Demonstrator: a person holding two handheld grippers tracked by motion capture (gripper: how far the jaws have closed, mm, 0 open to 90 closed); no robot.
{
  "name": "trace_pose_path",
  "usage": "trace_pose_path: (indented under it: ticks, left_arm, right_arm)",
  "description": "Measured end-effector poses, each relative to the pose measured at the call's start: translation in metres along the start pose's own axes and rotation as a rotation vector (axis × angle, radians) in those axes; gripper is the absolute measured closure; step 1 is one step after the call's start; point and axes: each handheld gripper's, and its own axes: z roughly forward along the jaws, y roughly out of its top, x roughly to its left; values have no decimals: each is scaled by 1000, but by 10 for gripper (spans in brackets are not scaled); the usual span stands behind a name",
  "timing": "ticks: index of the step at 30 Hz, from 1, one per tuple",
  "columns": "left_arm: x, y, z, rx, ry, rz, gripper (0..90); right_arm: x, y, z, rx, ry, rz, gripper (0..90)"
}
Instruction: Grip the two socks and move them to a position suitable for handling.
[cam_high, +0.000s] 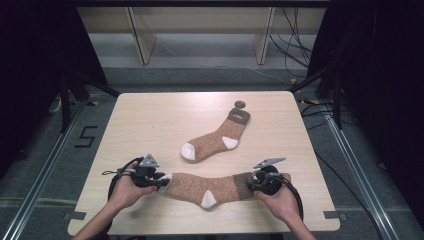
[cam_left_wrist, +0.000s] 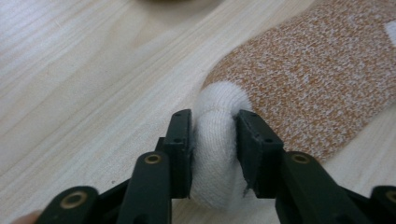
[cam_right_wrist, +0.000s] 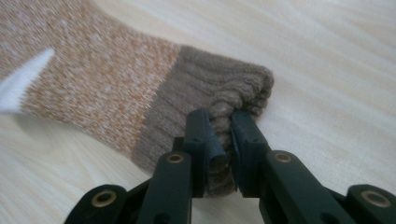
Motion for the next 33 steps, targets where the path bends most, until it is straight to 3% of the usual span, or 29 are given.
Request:
trace_pose_path:
  ticks: [2, 3, 4, 5, 6, 8, 12, 13, 15, 17, 18, 19, 20, 23, 29, 30, 31, 33]
  left_arm:
    - [1, 1, -2, -32, 19, -18, 500]
    - [1, 4, -7, -86, 42, -17, 379]
    - [1, 6, -8, -106, 50, -12, 349]
    - [1, 6, -8, -106, 50, -12, 326]
    - [-1, 16, -13, -160, 49, 5, 311]
    - [-1, 21, -14, -175, 48, 12, 310]
    - [-1, 57, -8, -230, 35, 56, 333]
    - [2, 73, 2, -226, 34, 65, 339]
    - [2, 80, 8, -221, 35, 68, 341]
    - [5, 95, 28, -193, 17, 67, 342]
    - [5, 95, 28, -193, 17, 67, 341]
    - [8, 102, 46, -148, 25, 74, 338]
    - [9, 103, 52, -121, 17, 69, 334]
    - [11, 104, 70, -99, 17, 56, 324]
    - [10, 109, 83, -91, 13, 47, 308]
    - [9, 111, 83, -98, 13, 46, 304]
    - [7, 115, 84, -104, 19, 53, 300]
    - [4, 120, 88, -96, 9, 64, 292]
  right_arm:
    - [0, 0, 0, 22, 3, 29, 758]
    - [-1, 3, -2, 18, 0, 32, 706]
    - [-1, 4, -5, 7, 1, 27, 677]
    - [-1, 4, -5, 7, 1, 27, 677]
    - [-2, 9, -10, -25, -21, 44, 619]
    - [-2, 12, -15, -26, -27, 58, 605]
    - [-7, 25, -26, -107, -55, 83, 569]
    - [-10, 26, -27, -121, -59, 59, 564]
    - [-9, 27, -28, -129, -64, 77, 562]
    - [-12, 29, -31, -129, -62, 42, 558]
    - [-12, 29, -31, -129, -62, 42, 558]
    - [-13, 28, -31, -129, -69, 31, 557]
    - [-13, 28, -31, -127, -60, 30, 556]
    - [-14, 26, -30, -132, -59, 36, 556]
    - [-15, 24, -29, -133, -59, 43, 554]
    - [-15, 24, -27, -153, -55, 47, 552]
    - [-14, 24, -30, -128, -55, 51, 551]
    - [-13, 25, -31, -127, -53, 68, 550]
